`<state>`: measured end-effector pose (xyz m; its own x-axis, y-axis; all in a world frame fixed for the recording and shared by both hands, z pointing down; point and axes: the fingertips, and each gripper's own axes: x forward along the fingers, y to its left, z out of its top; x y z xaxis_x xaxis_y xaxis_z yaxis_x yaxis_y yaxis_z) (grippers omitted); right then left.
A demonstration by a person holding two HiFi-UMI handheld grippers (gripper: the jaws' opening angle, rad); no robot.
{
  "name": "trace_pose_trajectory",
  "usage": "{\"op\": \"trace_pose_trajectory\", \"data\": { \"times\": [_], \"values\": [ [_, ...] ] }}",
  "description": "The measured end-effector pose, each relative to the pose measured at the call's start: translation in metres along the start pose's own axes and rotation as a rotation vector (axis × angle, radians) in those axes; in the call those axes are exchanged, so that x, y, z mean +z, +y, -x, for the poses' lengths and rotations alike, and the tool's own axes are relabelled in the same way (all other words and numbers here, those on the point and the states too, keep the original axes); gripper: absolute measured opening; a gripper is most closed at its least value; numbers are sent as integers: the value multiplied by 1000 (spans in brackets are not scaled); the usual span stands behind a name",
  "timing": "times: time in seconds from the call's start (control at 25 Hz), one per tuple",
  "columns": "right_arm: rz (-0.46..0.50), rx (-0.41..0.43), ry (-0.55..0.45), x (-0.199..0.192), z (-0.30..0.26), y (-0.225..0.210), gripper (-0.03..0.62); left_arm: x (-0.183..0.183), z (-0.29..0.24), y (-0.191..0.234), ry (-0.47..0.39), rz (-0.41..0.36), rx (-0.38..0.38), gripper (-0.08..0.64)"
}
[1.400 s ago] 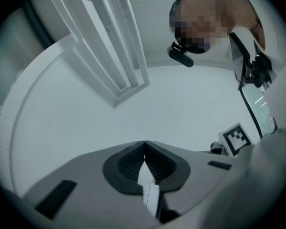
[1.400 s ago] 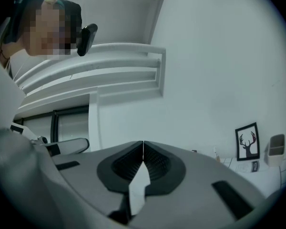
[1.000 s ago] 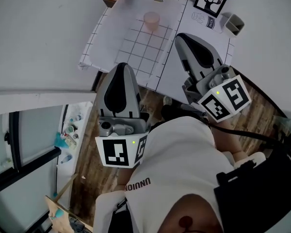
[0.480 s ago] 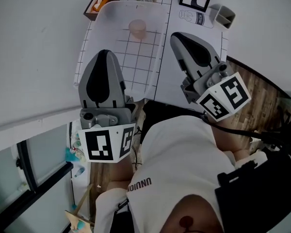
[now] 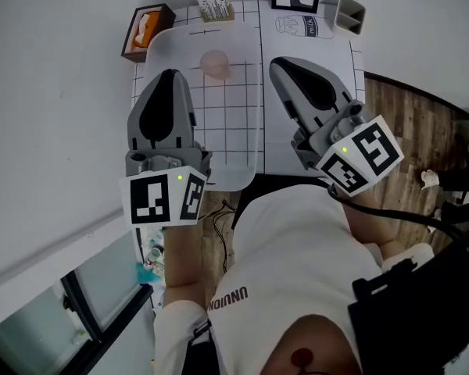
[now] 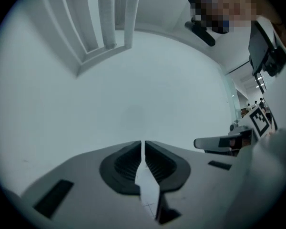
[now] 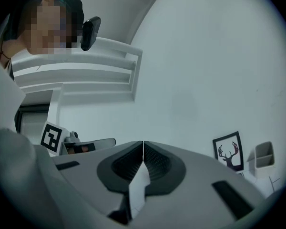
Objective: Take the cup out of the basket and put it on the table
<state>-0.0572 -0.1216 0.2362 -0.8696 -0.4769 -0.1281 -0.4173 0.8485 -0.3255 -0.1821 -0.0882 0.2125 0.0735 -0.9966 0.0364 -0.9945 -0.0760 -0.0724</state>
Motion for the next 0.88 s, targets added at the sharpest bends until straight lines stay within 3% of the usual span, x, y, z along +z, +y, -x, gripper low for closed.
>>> {"op": "trace_pose_trajectory", "data": {
  "times": [0.28,0.48,0.64,0.88],
  "values": [
    [7,-72,-12,-6,-12,-9,20,-51,-43,20,114,72,-111,69],
    [16,-112,-16,-10,-14,-14,20,-87,-63,29,205,24,-141,97],
    [17,-138,-20,-9,-12,-18,20,-116,-78,31,294,28,-171,100],
    [22,-166,-26,-8,-9,-23,20,-149,-93,42,391,-10,-169,100]
  ]
}}
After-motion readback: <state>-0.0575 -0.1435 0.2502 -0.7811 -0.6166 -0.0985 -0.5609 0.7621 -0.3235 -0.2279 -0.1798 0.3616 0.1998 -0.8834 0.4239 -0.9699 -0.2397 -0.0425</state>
